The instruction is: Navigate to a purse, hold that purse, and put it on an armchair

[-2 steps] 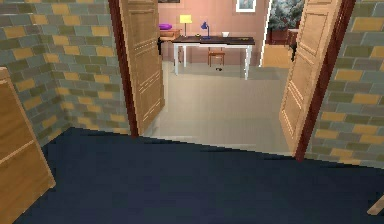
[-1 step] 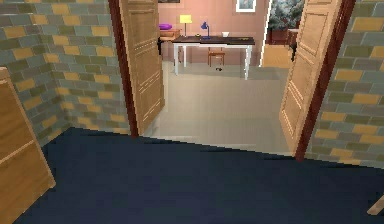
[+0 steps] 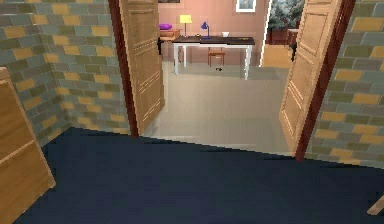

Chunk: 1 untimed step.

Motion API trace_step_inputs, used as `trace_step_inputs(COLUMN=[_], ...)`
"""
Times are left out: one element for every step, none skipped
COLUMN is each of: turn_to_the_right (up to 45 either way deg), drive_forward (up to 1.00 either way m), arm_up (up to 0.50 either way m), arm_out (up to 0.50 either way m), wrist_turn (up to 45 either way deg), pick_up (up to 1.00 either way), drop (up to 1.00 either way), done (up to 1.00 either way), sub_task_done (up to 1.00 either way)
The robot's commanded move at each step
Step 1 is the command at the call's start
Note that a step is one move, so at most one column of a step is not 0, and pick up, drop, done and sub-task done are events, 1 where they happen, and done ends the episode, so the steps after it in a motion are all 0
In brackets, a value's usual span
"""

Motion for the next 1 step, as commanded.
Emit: trace_step_inputs(turn_to_the_right=[0.0], drive_forward=[0.00], arm_up=[0.00], arm_out=[0.00], wrist_turn=[45.0], pick_up=[0.00], drop=[0.00], done=[0.00], sub_task_done=[0.00])
